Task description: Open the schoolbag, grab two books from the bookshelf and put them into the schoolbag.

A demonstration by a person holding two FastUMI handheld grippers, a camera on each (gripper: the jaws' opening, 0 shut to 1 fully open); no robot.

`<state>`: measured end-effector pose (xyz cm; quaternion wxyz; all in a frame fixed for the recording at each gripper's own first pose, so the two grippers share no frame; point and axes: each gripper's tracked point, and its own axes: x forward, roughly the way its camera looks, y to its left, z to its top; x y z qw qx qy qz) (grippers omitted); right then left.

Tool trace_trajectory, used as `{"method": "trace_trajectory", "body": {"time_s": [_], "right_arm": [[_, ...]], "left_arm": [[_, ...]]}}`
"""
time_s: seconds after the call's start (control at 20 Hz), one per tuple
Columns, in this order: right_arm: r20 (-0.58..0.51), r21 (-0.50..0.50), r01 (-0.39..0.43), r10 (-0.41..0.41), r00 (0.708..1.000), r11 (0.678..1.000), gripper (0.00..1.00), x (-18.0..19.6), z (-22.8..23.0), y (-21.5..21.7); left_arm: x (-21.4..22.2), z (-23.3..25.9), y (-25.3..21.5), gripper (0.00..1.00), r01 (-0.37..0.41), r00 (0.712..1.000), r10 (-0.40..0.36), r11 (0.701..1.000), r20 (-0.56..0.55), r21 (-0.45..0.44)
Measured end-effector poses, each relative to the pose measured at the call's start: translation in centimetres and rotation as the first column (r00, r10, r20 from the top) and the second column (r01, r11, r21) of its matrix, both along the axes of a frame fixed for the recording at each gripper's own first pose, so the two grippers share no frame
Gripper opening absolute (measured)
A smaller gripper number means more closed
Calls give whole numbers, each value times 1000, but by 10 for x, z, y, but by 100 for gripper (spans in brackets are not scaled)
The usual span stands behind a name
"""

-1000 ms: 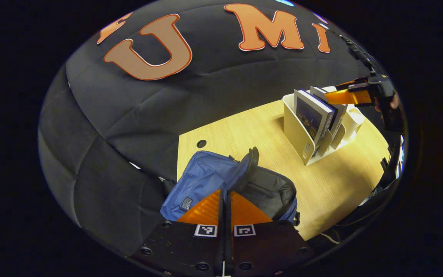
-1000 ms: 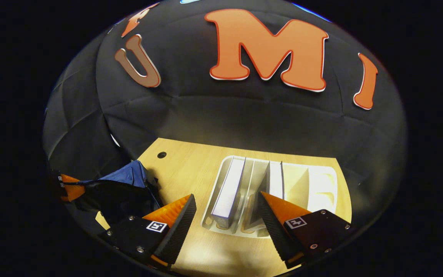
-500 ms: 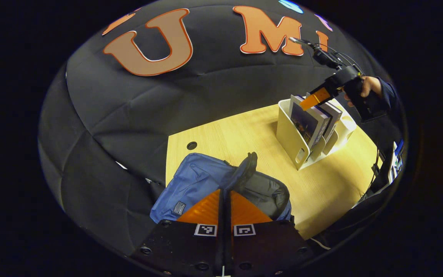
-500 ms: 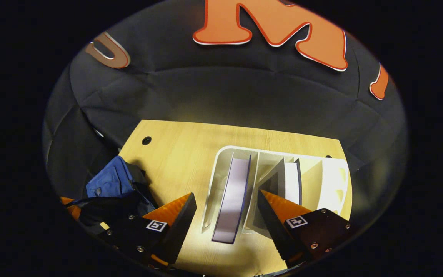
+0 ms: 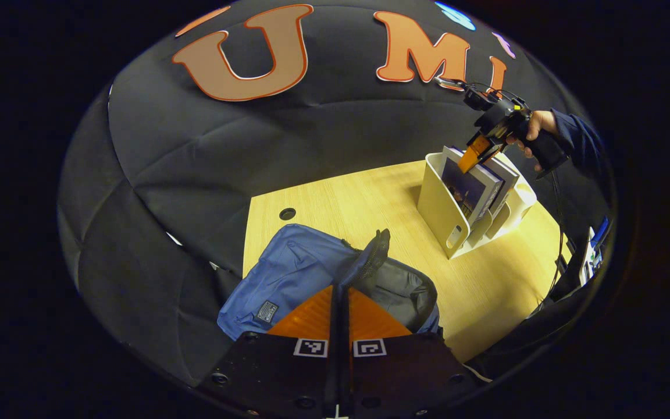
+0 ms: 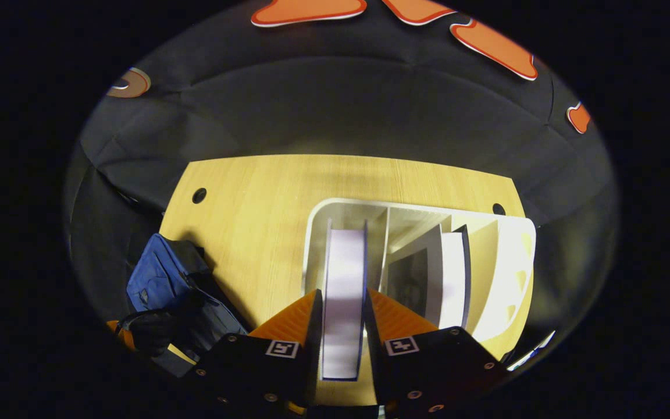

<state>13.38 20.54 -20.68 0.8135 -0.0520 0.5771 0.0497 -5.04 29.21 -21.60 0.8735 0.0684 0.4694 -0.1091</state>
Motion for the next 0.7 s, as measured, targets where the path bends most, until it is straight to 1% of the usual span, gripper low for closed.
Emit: {"method": "trace_trajectory", "body": {"time_s": [0.05, 0.1, 0.15, 0.25, 0.35, 0.5, 0.7], "right_arm": [[-22, -8, -8, 8, 1000, 1000, 35, -2, 2, -2], [-42, -14, -10, 10, 999, 1000, 27, -4, 4, -3], [-57, 1, -6, 6, 998, 1000, 33, -6, 5, 0], [-67, 5, -22, 23, 998, 1000, 29, -10, 12, -2], [-58, -8, -38, 37, 998, 999, 28, -12, 26, -9], [-53, 37, -13, 15, 998, 999, 27, -16, 48, -12], [-15, 96, 0, 1, 1000, 995, 27, -20, 94, -18]], "left_arm": [[-1, -3, 1, 2, -1, 1000, 1, 1000, -1, -8], [-1, -4, 2, 2, -2, 1000, 2, 1000, -4, -15], [-3, -5, 3, 2, -4, 1000, 4, 1000, -6, -23], [-3, -8, 4, 2, -9, 1000, 9, 999, -9, -34], [-3, -10, 4, 2, -12, 1000, 11, 999, -9, -39], [-6, -11, 1, 2, -7, 1000, 6, 999, -10, -49], [-5, -11, -4, 2, 7, 1000, -7, 999, -16, -49]]}}
